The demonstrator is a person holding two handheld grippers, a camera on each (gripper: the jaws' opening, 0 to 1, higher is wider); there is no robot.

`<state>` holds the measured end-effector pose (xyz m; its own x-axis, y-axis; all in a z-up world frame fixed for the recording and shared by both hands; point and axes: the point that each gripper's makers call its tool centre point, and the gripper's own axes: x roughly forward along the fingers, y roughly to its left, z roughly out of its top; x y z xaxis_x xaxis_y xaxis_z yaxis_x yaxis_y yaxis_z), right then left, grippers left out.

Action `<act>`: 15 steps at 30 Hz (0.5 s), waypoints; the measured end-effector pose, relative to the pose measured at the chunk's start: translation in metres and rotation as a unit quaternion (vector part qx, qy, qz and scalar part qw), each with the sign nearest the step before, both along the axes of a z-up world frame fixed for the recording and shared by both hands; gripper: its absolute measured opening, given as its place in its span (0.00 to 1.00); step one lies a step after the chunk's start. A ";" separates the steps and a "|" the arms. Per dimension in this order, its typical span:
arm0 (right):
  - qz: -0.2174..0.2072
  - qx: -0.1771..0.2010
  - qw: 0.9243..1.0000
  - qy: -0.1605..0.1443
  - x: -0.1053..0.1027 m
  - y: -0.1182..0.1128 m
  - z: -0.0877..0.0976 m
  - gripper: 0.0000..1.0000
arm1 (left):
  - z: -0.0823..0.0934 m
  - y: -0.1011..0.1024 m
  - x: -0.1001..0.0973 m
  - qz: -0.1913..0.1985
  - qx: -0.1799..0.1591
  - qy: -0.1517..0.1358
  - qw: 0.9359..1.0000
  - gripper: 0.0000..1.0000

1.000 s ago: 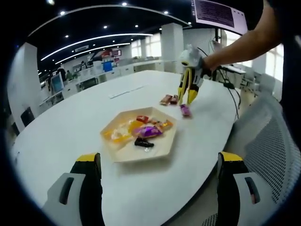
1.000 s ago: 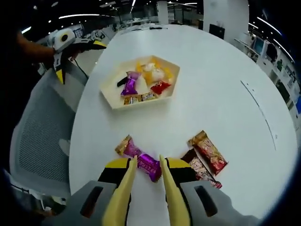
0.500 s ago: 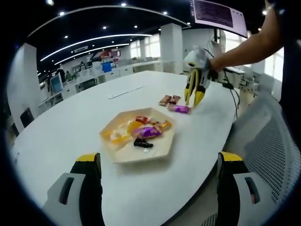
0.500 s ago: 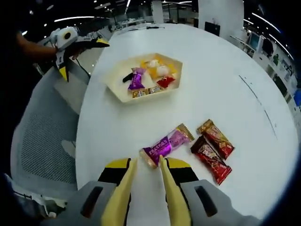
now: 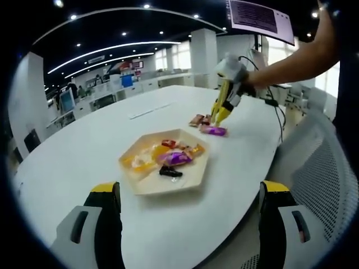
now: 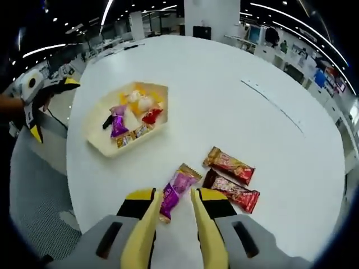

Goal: Place the target food into the container with the food tongs after gripping and lifting it, then release it inside without dropping or visibly crushing the food.

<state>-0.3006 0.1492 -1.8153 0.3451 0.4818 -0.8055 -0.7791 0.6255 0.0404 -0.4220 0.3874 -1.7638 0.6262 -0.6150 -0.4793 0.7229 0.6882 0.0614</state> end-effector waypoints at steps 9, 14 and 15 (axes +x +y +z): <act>-0.056 -0.015 0.998 -0.008 -0.003 0.006 -0.012 0.28 | 0.002 0.001 0.001 0.001 -0.001 -0.005 1.000 0.99; -0.070 -0.030 0.997 -0.011 -0.001 0.003 -0.022 0.28 | 0.002 0.001 0.001 0.001 -0.001 -0.005 1.000 0.99; -0.070 -0.029 0.997 -0.012 -0.001 0.004 -0.023 0.28 | 0.002 0.000 0.000 0.000 -0.001 -0.005 1.000 0.99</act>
